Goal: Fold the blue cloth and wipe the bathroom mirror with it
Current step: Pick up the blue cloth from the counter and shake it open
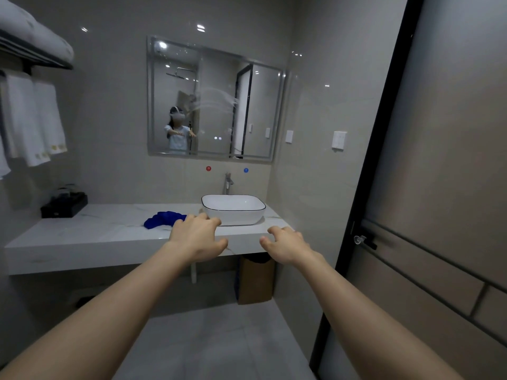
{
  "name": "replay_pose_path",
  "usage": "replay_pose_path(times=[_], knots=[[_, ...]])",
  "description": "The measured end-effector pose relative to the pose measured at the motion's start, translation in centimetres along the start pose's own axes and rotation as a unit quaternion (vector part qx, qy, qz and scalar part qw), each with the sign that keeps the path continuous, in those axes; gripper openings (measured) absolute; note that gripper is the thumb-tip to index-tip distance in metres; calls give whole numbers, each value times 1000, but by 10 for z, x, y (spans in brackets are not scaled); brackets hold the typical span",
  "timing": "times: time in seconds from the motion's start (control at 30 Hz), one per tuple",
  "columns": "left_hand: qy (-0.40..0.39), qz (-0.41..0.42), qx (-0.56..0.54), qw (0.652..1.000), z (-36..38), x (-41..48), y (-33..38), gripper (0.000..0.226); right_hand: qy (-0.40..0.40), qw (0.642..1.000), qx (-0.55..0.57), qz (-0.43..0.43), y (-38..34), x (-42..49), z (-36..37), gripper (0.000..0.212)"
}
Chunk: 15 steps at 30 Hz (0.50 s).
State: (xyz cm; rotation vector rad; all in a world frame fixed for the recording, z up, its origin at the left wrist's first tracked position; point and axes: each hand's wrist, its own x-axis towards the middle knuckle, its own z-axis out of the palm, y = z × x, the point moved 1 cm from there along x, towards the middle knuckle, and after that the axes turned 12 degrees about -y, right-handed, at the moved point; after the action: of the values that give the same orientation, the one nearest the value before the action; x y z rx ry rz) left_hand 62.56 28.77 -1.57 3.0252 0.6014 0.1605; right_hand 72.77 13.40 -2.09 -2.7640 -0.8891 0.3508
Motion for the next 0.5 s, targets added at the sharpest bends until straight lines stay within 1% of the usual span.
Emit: replay_pose_path(times=[0.1,0.2,0.37,0.5], knots=[[-19,0,-14,1000,14,44,-8,52,-7,1000,-19,13,7,43,-5,49],[-31,5,1,999,26,91,-18,52,-10,999,-35,23,10,86,-16,50],[-27,-3,25,999,34,166,-33,50,-13,999,-45,27,11,152,-26,50],[-43,-3,26,999,47,211,-36,50,-32,998,-53,24,14,196,-22,49]])
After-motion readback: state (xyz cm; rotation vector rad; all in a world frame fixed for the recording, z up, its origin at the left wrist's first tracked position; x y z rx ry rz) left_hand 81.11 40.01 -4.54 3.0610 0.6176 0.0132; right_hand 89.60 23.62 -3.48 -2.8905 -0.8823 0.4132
